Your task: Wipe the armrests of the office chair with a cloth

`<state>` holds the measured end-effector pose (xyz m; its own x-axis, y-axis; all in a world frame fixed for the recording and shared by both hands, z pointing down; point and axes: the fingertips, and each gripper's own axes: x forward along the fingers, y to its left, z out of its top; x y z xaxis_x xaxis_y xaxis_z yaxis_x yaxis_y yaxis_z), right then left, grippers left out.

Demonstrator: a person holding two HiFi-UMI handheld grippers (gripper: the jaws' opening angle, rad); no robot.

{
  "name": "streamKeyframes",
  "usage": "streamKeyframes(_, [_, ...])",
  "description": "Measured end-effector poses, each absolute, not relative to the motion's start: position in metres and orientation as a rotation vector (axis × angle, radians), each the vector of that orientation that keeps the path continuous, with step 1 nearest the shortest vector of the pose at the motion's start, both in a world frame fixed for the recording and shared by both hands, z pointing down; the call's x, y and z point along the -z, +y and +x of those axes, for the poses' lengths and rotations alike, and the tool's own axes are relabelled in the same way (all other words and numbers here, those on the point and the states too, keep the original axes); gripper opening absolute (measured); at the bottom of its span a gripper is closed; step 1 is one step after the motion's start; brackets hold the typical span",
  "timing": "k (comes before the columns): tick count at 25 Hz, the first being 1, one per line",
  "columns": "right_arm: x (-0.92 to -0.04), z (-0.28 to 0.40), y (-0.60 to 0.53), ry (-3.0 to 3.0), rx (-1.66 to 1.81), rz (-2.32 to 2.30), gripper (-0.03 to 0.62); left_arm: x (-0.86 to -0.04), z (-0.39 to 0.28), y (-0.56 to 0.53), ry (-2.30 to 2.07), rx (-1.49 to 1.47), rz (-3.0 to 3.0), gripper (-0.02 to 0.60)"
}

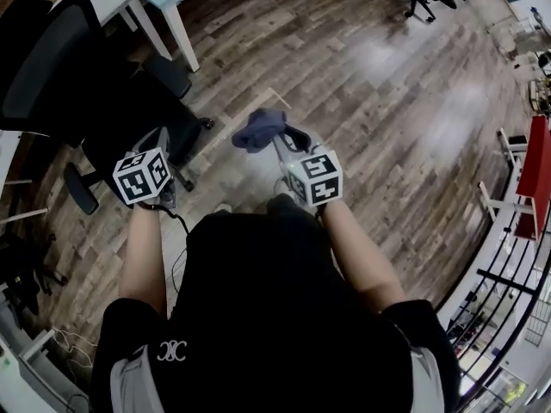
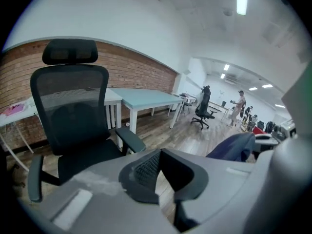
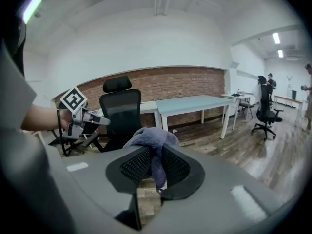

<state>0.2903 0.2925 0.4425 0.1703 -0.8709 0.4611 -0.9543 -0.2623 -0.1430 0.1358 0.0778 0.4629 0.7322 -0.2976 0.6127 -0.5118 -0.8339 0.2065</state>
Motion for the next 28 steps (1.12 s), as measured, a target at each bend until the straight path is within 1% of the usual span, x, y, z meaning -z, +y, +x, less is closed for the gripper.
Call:
streamKeyframes(5, [-0.436, 0.347, 0.29, -1.942, -0.633, 2.075, 0.074, -0.448, 0.172, 0.109, -0.776, -0.76, 2.519, 0.006])
streamKeyframes(9, [-0.44, 0.364, 0.28, -2.066, -0.592, 1.926, 0.074, -0.456, 0.176, 0.137, -0.894, -0.809, 2.475, 0.006])
streamKeyframes(12, [-0.45, 0.362, 0.26, -2.149, -0.599, 1.831, 0.074, -0.465, 0.171, 0.148, -0.962, -0.857, 2.445, 0.006])
streamKeyframes(16, [-0.46, 0.346, 0.214, -2.22, -0.587, 1.683, 0.074, -0.471, 0.155, 0.139, -1.056, -0.826, 2.374, 0.006])
streamKeyframes(21, [-0.469, 0.33, 0.155, -2.228, -0.51, 1.519, 0.074, -0.501, 0.142, 0.097, -1.112, -0.756, 2.251, 0.006])
streamKeyframes(28, [-0.517, 0.332, 0.093, -2.109, -0.51, 1.263, 0.074, -0.5, 0.145, 0.034, -1.158, -0.627, 2.2, 0.006])
